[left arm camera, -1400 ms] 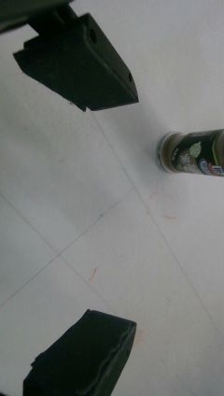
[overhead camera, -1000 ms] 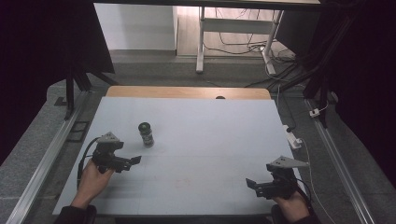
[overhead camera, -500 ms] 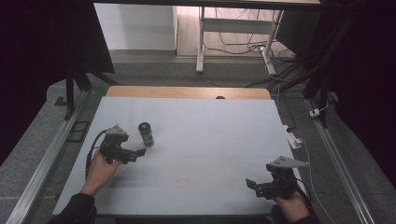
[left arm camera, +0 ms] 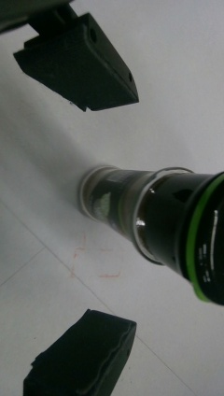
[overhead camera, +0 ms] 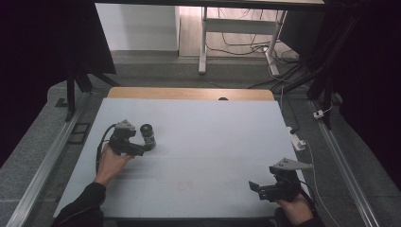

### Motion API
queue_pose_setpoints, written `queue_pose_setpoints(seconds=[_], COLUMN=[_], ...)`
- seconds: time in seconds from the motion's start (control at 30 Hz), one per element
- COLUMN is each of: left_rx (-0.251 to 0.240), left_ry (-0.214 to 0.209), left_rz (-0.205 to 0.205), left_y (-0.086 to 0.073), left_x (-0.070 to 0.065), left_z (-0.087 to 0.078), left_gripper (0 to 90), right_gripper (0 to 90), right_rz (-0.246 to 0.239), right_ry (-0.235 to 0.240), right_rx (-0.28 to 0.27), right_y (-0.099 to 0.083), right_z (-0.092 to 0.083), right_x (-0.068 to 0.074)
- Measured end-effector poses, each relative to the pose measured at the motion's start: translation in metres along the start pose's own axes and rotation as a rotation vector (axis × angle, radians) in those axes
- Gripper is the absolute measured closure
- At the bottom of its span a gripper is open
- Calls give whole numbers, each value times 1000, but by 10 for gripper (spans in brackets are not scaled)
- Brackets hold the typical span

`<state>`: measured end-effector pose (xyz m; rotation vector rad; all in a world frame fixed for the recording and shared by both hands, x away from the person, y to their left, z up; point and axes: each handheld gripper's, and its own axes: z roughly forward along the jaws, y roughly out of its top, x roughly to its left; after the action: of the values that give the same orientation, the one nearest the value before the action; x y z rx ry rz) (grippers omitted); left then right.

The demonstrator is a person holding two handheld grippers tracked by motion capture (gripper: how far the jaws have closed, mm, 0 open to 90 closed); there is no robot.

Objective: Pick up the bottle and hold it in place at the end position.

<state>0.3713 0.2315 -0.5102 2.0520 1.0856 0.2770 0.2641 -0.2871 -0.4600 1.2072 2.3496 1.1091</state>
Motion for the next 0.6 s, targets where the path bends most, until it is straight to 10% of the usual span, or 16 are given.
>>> queue_pose_setpoints(seconds=[0.6], left_rx=[42], left_ry=[-6], left_rz=[96], left_y=[-1], left_x=[11], left_z=[25], left_gripper=[68], right_gripper=[0], right_rz=[-5], right_ry=[4], right_rx=[3], right_y=[0], right_z=[0], right_x=[0])
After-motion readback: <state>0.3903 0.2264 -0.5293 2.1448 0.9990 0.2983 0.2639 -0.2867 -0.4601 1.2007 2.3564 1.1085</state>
